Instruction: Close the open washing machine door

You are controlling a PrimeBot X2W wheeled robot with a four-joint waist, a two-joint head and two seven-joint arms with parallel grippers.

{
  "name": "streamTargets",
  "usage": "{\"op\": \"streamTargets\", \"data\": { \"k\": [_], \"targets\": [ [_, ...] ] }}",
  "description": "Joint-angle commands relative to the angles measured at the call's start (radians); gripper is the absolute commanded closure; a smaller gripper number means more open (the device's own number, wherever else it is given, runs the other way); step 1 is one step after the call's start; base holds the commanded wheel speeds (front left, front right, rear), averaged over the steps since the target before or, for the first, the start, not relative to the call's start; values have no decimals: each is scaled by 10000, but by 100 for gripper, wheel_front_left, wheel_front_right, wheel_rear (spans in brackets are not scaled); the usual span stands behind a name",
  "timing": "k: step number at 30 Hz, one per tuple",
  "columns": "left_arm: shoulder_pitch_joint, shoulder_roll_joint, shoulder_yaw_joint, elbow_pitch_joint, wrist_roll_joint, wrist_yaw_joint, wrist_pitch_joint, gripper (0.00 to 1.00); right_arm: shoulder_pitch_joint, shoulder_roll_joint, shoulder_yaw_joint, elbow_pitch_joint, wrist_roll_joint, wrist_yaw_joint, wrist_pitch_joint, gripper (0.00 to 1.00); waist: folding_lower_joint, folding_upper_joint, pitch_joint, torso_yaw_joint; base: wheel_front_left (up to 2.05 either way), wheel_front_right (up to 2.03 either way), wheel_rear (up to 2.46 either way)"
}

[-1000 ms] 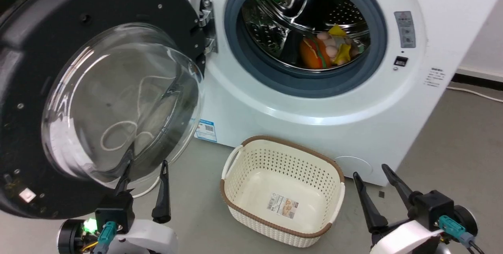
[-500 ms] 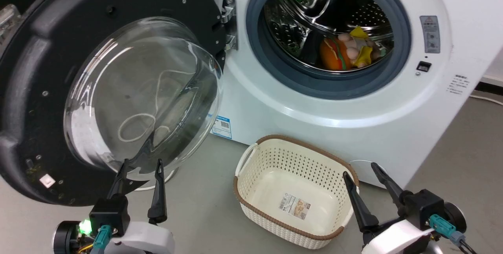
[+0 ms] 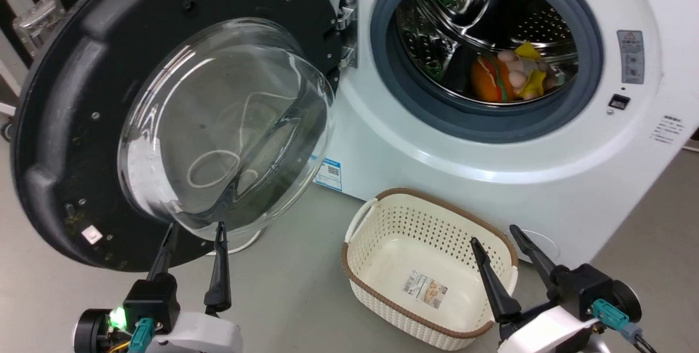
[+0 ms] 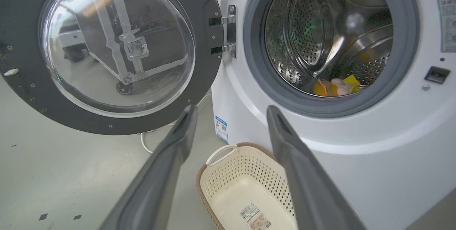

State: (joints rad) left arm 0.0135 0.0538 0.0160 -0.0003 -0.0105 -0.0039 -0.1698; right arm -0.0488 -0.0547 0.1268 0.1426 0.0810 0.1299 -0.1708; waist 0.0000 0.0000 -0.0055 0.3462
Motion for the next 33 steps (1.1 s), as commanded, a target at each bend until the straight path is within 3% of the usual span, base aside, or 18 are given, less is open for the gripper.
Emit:
{"op": "streamTargets", "data": {
  "k": [1,9,17,21,27,28,31,32,33],
  "targets": [
    [121,27,3,33,-38,-80,-115,100,-131,0,43,56,100,5,-106,0,0,0,-1,74,0,0,0],
    [62,11,112,-4,-346,-327,-282,100,-7,-28,85,134,159,6,-273,0,0,0,13,425,0,0,0],
    [-491,78,1158,-1056,-1247,-854,-450,100,97,-94,136,219,234,6,-440,0,0,0,44,779,0,0,0],
    [-1261,722,1498,-881,-1734,-1044,-533,100,136,-93,164,228,252,7,-523,0,0,0,116,920,0,0,0],
    [-2673,1672,2218,-146,-3628,-1124,-637,100,20,-185,243,173,248,7,-628,0,0,0,639,815,0,0,0],
    [-3291,2087,2417,491,-4582,-1146,-567,100,-48,-271,302,202,271,7,-670,0,0,0,843,768,0,0,0],
    [-4224,2745,2879,1562,-5892,-1178,184,100,-205,-387,410,207,324,7,-733,0,0,0,1174,639,0,0,0],
    [-4224,2745,2879,1562,-5892,-1178,184,100,-205,-387,410,207,324,7,-733,0,0,0,1174,639,0,0,0],
    [-4779,3107,3181,2351,-6651,-1199,864,100,-334,-464,459,217,373,7,-774,0,0,0,1381,549,0,0,0]
  ]
}}
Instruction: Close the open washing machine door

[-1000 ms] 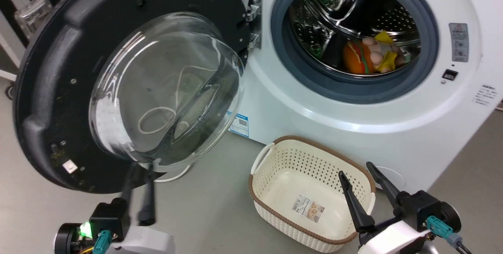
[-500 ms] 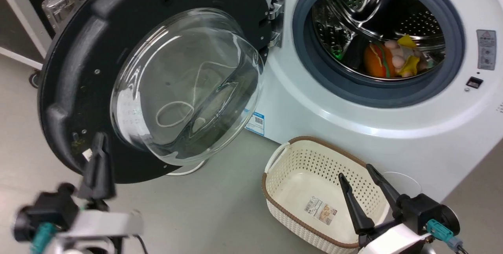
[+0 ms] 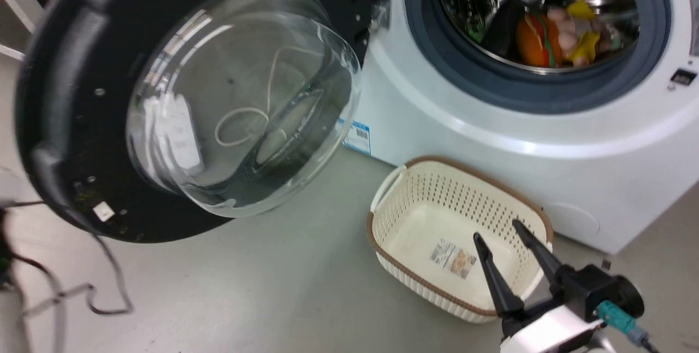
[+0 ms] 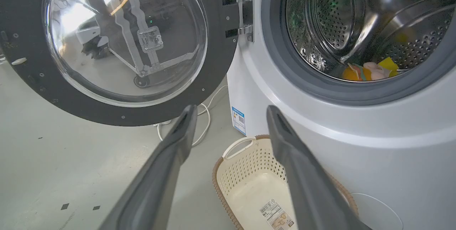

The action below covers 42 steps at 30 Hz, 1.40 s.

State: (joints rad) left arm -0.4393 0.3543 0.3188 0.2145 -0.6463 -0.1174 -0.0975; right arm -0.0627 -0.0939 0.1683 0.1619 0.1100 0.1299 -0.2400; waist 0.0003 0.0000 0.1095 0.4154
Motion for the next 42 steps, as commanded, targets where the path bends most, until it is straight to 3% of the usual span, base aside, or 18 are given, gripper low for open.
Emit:
{"op": "streamTargets", "data": {
  "k": [1,4,5,7,8,15,30,36,42],
  "targets": [
    [-510,241,289,615,-711,-74,548,100,-257,-102,49,35,122,8,-103,0,-3,0,325,-182,0,0,0],
    [-951,546,460,1323,-1429,-94,1198,100,-350,-162,47,105,213,8,-145,0,-3,0,487,-240,0,0,0],
    [-1337,676,687,2099,-2298,-115,1936,100,-415,-238,46,204,269,8,-187,0,-3,0,622,-273,0,0,0],
    [-1555,675,885,2492,-2809,-105,2304,100,-433,-269,56,239,283,8,-208,0,-3,0,670,-277,0,0,0],
    [-1864,732,1205,3134,-3588,-76,2989,100,-461,-307,75,276,315,8,-218,0,-3,0,741,-348,0,0,0],
    [-2196,675,1676,3969,-5256,-65,4773,100,-521,-335,-20,391,357,8,-218,0,-3,0,798,-504,0,0,0],
    [-60,-65,1390,2037,-8582,-130,9494,100,-304,-20,-162,764,383,8,-218,0,-3,0,-192,-499,0,0,0],
    [1117,-617,1172,1164,-9133,-68,10550,100,-134,159,-247,888,381,8,-218,0,-3,0,-731,-671,0,0,0],
    [2112,-1579,571,237,-9160,129,10919,100,58,258,-507,949,294,8,-218,0,-3,0,-1059,-935,0,0,0]
  ]
}}
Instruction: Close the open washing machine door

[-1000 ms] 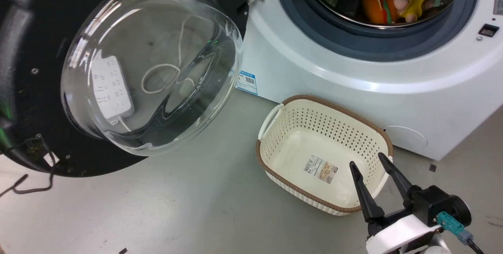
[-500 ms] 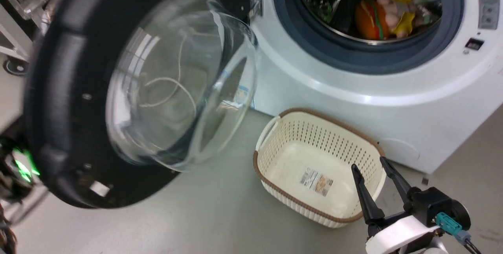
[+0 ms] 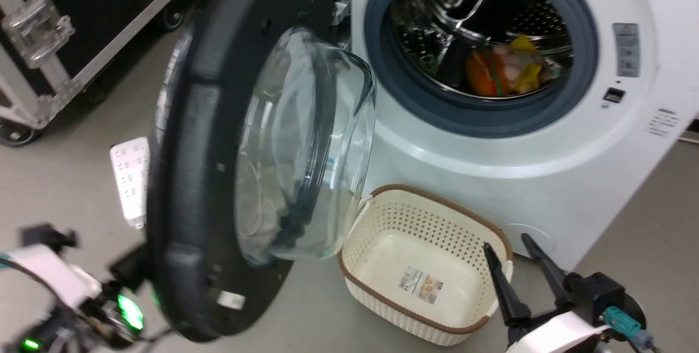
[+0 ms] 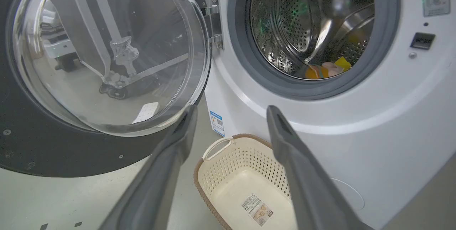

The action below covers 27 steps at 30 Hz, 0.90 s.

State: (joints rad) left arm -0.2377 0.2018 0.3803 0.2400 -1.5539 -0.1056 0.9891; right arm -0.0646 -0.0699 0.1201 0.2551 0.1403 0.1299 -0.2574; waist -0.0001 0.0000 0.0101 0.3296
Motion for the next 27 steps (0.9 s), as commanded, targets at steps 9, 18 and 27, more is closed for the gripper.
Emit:
{"op": "streamTargets", "data": {
  "k": [9,18,27],
  "targets": [
    [1677,-1365,-1128,-682,-430,-41,155,100,66,78,-656,-57,-257,8,-44,0,1,0,-127,-1037,0,0,0],
    [1955,-1513,-4147,-830,-2166,-244,-1623,100,-327,-232,-1054,-129,-453,8,-44,0,1,0,623,-3140,0,0,0],
    [938,-1514,-5713,-1195,-2150,-249,-4186,100,-644,-145,-1089,-101,-327,8,-44,0,1,0,1625,-5245,0,0,0]
  ]
}}
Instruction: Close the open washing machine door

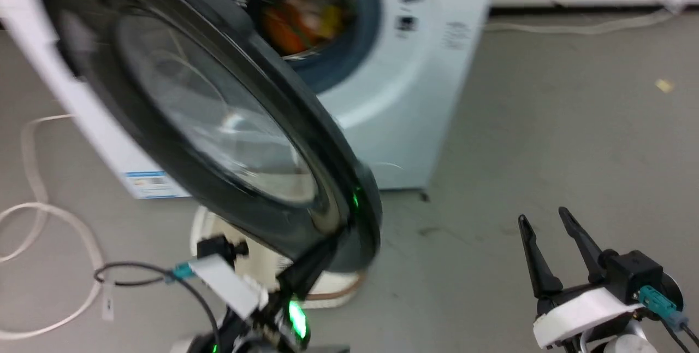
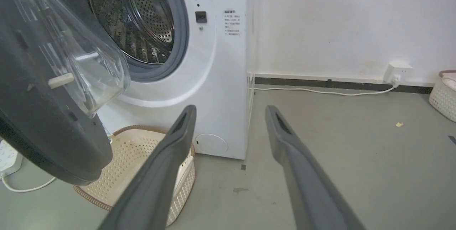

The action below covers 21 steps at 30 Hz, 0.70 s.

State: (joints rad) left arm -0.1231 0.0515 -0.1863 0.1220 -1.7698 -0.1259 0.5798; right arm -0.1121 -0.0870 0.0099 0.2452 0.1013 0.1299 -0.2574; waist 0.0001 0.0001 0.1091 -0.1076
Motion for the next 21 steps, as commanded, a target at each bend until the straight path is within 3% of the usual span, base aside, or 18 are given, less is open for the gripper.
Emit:
{"op": "streamTargets", "data": {
  "k": [1,10,17,21],
  "targets": [
    [-411,-11,-88,33,-8,-46,-439,100,-211,48,24,4,96,8,-44,0,-1,-1,746,-1097,0,0,0],
    [-2761,-12,-67,937,517,-47,-3589,100,-487,262,180,96,358,8,-44,0,-1,-1,1638,-2643,0,0,0],
    [-4490,-12,-204,2152,374,-47,-5605,100,-523,343,469,257,434,8,-44,0,-1,-1,1706,-2949,0,0,0],
    [-4721,-12,-461,2485,315,-47,-6149,100,-577,355,598,273,409,8,-44,0,-1,-1,1434,-2794,0,0,0]
  ]
}}
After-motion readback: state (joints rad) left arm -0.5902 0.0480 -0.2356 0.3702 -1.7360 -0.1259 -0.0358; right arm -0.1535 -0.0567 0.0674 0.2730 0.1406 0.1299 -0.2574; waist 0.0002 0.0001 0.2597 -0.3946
